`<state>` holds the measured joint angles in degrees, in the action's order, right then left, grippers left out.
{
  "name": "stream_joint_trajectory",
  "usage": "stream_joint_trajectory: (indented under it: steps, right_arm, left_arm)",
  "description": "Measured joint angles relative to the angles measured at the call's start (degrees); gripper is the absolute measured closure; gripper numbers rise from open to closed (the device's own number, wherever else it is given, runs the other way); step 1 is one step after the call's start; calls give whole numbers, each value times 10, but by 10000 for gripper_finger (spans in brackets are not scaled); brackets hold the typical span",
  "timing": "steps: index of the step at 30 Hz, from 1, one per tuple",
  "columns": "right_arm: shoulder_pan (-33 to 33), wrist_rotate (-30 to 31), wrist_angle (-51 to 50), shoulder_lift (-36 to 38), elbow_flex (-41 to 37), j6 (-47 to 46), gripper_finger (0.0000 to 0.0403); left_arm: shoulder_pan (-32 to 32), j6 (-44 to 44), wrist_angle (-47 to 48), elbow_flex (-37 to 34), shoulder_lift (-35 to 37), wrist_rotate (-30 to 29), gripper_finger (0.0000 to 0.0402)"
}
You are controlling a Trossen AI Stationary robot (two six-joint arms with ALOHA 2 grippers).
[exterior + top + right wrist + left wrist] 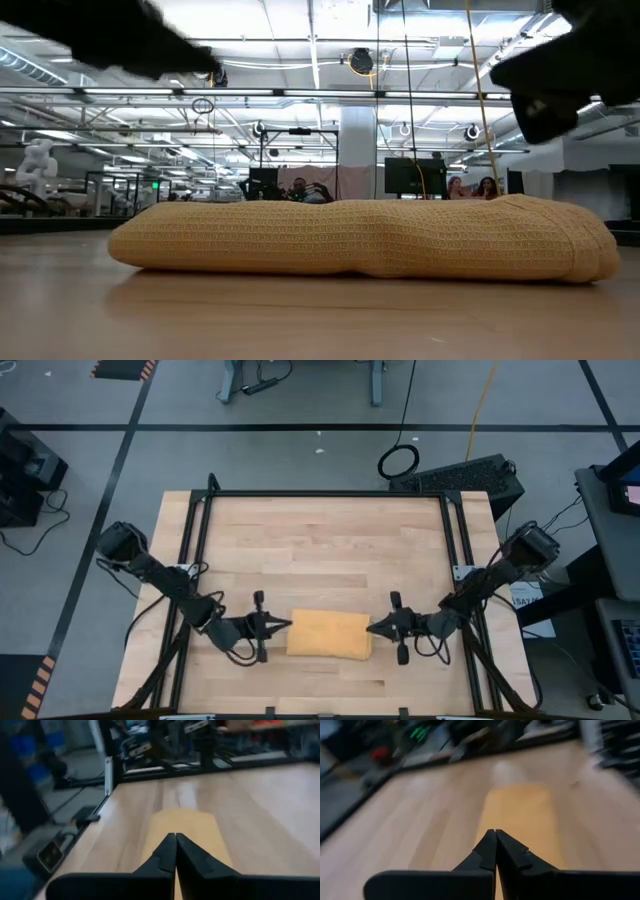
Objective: Roll towel
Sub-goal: Return to Home Position
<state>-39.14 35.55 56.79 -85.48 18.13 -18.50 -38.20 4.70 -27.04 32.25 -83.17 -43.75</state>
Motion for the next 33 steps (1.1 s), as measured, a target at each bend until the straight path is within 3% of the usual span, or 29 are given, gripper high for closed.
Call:
stream_joint_trajectory:
  steps: [5, 8, 13, 17, 27, 33]
  right_arm:
    - [30, -88, -86, 78, 0, 130, 403]
    - [50, -105, -136, 124, -13, 170, 403]
    - [79, -104, -102, 174, -101, 165, 403]
    - [81, -105, -11, 193, -175, 143, 403]
    - [82, -102, -29, 207, -173, 147, 403]
    - [83, -104, -31, 211, -174, 172, 403]
  left_arm:
    - [47, -122, -88, 0, 13, 116, 395]
    - [85, -122, -87, -12, 21, 142, 395]
    - [130, -102, -167, -63, 25, 195, 395]
    - [136, -85, -226, -110, 25, 200, 395]
    - [140, -50, -350, -210, 25, 192, 395]
    - [158, -50, -373, -224, 25, 218, 395]
